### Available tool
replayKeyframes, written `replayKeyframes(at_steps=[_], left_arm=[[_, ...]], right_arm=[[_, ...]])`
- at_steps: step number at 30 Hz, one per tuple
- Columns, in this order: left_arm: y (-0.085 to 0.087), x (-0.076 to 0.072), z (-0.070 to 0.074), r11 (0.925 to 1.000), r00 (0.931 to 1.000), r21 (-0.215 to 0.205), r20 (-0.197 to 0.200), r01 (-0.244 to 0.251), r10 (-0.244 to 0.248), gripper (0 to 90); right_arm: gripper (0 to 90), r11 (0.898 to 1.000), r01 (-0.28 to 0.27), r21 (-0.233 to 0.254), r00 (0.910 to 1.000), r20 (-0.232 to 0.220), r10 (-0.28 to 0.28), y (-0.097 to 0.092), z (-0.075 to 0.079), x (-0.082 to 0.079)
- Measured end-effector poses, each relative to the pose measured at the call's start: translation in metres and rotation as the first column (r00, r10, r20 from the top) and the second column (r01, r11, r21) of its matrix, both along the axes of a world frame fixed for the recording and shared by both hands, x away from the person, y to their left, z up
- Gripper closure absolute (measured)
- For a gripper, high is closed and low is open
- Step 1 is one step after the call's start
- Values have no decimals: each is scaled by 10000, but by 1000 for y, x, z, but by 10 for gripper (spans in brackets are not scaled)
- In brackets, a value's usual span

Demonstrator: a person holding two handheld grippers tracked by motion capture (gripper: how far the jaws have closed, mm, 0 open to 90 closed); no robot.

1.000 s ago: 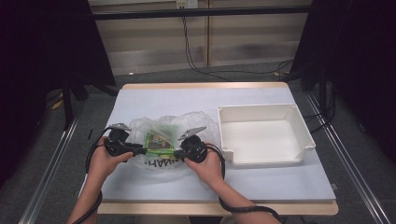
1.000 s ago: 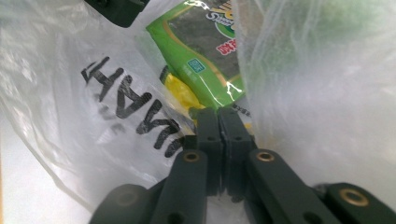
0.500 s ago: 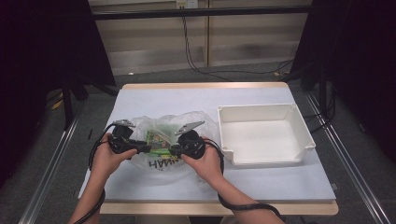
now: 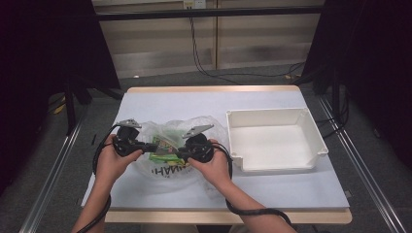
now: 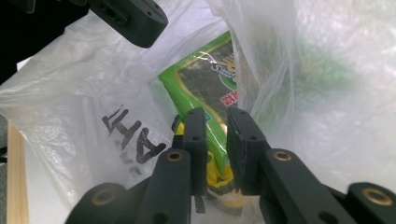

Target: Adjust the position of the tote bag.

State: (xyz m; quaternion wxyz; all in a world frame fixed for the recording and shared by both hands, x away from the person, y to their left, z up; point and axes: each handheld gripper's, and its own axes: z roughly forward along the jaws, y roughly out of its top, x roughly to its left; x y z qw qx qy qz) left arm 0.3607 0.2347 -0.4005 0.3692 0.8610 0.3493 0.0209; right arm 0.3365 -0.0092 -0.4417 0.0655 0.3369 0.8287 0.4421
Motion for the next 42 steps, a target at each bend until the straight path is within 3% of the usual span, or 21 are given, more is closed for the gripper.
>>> replayKeyframes(at_steps=[2, 7, 12, 22, 29, 36, 42], left_arm=[[-3, -1, -1, 10000, 10000, -93, 42, -33, 33, 900], [-14, -2, -10, 9991, 9998, -400, -139, 158, -164, 900], [-26, -3, -18, 9980, 9988, -483, -249, 410, -422, 900], [-39, -5, -34, 9968, 9970, -448, -366, 666, -683, 900], [-45, -7, -45, 9963, 9956, -294, -456, 808, -821, 900], [-47, -6, -57, 9942, 9929, 241, -579, 1051, -1035, 900], [-47, -7, -63, 9927, 9905, 332, -783, 1162, -1133, 900]], right_arm=[[813, 9998, -203, 38, 9995, -258, 204, 1, 1, 0], [828, 9997, -33, -224, 9998, -217, 28, 2, 0, 1], [900, 9964, 660, -531, 9975, -235, -674, 1, 0, 6], [900, 9903, 1281, -534, 9881, -788, -1321, -3, -9, 34], [900, 9869, 1483, -631, 9850, -792, -1531, -6, -10, 55], [900, 9820, 1727, -770, 9819, -656, -1778, -6, -6, 71], [900, 9771, 1971, -797, 9773, -632, -2023, -7, -6, 86]])
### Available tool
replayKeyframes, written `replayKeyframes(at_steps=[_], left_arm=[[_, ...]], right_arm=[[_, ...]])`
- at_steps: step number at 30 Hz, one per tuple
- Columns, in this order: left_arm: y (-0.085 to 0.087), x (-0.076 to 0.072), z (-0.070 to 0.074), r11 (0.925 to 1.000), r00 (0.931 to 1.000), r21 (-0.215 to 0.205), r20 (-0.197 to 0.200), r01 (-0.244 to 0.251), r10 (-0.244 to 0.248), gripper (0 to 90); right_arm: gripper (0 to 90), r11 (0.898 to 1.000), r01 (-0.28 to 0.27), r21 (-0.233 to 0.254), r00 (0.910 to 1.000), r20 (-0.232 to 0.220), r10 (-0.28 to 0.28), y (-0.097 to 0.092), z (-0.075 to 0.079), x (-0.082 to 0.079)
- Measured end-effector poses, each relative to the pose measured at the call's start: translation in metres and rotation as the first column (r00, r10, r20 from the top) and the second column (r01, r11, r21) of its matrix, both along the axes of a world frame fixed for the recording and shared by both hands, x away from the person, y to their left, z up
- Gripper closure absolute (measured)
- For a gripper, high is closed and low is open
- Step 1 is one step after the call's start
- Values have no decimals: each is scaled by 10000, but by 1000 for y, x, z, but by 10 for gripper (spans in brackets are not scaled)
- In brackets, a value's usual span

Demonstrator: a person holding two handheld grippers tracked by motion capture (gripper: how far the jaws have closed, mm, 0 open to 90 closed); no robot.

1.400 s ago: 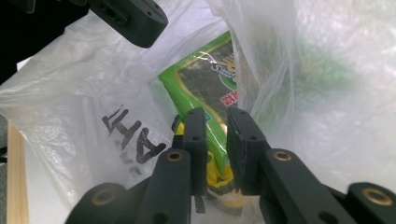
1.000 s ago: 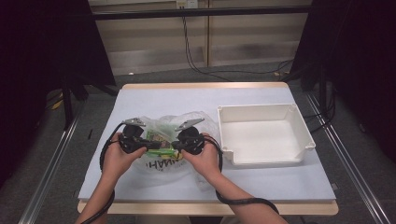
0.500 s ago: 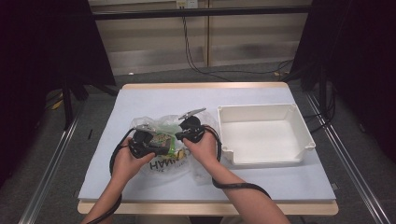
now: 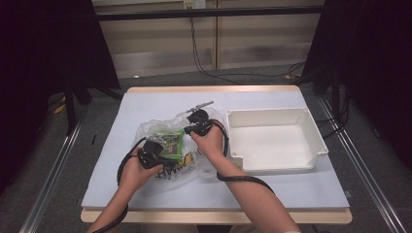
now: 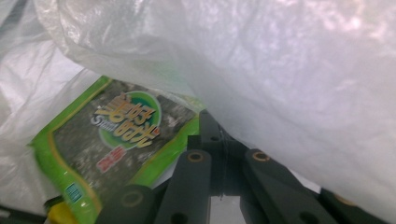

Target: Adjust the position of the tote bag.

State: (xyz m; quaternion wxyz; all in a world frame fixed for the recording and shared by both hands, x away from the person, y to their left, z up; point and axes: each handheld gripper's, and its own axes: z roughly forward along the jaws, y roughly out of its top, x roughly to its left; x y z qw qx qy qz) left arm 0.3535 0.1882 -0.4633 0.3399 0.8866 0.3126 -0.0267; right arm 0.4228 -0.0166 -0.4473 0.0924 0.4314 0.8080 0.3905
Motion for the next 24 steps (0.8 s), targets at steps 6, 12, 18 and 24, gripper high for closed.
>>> replayKeyframes(at_steps=[6, 12, 18, 24], left_arm=[[-1, -1, -2, 9993, 9997, 284, -45, 250, -248, 900], [-2, -2, -4, 9980, 9989, 424, 6, 466, -466, 900], [-1, -3, -5, 9973, 9983, 440, 23, 580, -581, 900], [-1, -4, -6, 9975, 9981, 357, 87, 607, -610, 900]], right_arm=[[900, 9998, 137, 108, 9999, -68, -136, 0, -3, 8], [900, 9997, 113, 197, 9999, -114, -111, 3, -6, 17], [900, 9995, 237, 201, 9995, -233, -233, 5, -12, 26], [900, 9984, 512, 221, 9982, -329, -505, 8, -18, 36]])
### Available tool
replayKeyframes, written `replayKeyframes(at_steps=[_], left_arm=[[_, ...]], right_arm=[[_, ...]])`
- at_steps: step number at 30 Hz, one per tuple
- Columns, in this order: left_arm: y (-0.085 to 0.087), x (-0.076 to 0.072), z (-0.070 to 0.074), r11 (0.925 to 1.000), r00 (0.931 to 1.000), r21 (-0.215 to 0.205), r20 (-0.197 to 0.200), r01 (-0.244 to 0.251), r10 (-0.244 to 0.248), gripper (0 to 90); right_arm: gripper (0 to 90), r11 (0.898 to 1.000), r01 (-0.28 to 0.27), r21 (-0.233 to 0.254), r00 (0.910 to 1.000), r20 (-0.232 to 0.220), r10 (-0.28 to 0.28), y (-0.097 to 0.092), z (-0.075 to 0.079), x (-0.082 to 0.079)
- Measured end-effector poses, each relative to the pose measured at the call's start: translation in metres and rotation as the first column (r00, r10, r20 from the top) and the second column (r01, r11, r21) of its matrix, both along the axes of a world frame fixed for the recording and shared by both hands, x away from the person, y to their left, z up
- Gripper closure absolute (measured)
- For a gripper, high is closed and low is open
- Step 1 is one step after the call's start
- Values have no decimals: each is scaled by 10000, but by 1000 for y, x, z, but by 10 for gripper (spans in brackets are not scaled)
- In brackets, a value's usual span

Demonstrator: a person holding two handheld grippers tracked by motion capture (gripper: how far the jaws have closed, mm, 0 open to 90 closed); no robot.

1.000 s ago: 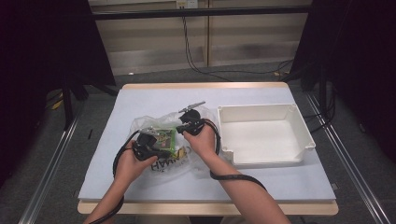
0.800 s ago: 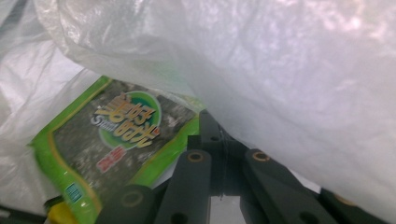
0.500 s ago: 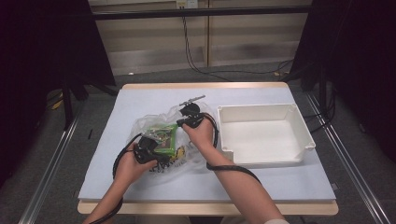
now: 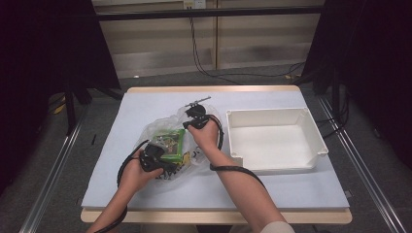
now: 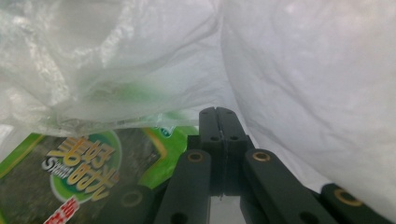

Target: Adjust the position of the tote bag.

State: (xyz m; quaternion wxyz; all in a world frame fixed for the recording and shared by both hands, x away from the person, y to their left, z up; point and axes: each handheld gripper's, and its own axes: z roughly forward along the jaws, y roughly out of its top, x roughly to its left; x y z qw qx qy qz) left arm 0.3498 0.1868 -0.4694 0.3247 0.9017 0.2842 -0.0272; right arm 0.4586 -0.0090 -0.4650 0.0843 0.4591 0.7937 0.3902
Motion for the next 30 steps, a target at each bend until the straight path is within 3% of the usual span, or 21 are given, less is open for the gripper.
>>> replayKeyframes(at_steps=[14, 30], left_arm=[[1, 0, 0, 9999, 9999, 41, 11, 157, -157, 900], [0, -1, 0, 10000, 10000, -21, -20, 78, -78, 900]], right_arm=[[900, 9993, 286, -242, 9996, -46, -287, 0, -9, 14], [900, 9985, 344, -420, 9993, -105, -349, 1, -21, 17]])
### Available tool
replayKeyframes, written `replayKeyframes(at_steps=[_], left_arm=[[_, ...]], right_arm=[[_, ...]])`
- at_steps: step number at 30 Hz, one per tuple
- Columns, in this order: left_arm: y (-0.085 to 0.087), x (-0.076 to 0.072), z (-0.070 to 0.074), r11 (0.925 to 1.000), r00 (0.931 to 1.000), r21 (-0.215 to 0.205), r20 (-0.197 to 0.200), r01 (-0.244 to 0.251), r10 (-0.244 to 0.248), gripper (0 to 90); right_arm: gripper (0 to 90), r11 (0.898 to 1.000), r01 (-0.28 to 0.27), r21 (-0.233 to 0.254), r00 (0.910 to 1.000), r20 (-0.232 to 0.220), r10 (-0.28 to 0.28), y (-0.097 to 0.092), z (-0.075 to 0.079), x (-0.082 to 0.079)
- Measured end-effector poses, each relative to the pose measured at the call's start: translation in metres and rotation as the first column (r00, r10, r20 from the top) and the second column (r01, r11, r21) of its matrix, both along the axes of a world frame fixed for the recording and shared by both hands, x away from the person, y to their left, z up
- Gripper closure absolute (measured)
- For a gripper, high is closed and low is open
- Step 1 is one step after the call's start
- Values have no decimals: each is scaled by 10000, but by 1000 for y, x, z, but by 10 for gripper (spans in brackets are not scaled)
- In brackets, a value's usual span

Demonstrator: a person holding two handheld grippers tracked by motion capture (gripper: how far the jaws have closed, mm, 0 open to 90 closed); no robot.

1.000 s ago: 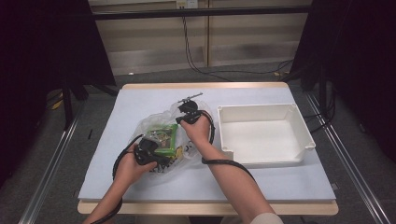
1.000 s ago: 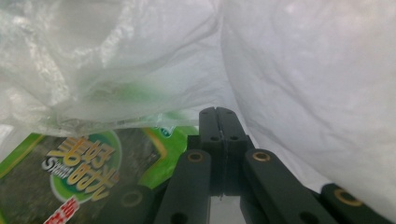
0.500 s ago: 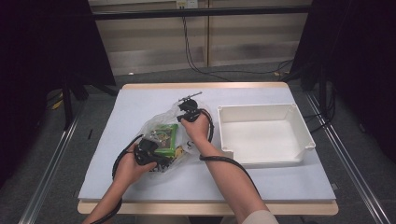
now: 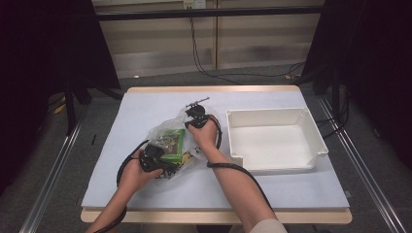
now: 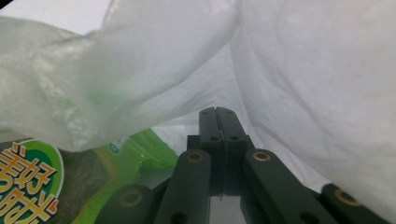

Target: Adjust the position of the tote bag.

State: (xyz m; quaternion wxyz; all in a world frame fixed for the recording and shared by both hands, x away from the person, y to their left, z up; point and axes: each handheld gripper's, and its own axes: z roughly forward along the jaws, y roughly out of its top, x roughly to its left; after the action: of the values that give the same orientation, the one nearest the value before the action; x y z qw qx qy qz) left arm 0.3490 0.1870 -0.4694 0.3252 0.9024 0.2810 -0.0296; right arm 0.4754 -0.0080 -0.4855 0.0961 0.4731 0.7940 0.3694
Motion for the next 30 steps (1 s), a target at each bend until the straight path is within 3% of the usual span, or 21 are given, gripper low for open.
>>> replayKeyframes(at_steps=[12, 16, 19, 24, 30], left_arm=[[2, 1, 0, 9999, 10000, 100, 0, 73, -73, 900], [4, 2, -1, 9996, 9995, -125, -190, -256, 253, 900], [5, 3, 1, 9993, 9995, -278, -237, -234, 227, 900], [7, 5, 13, 9970, 9992, -692, -241, -346, 330, 874], [12, 11, 29, 9922, 9965, -929, 31, -826, 833, 863]], right_arm=[[900, 10000, 21, 4, 10000, -64, -21, 1, -1, 1], [900, 9999, -69, -104, 10000, 5, 69, 0, 3, -2], [890, 9999, -111, -21, 9998, 136, 111, -2, 6, -4], [888, 9998, -201, 19, 9995, 242, 200, -4, 10, -9], [885, 9996, -193, 221, 9997, 130, 190, -8, 12, -17]])
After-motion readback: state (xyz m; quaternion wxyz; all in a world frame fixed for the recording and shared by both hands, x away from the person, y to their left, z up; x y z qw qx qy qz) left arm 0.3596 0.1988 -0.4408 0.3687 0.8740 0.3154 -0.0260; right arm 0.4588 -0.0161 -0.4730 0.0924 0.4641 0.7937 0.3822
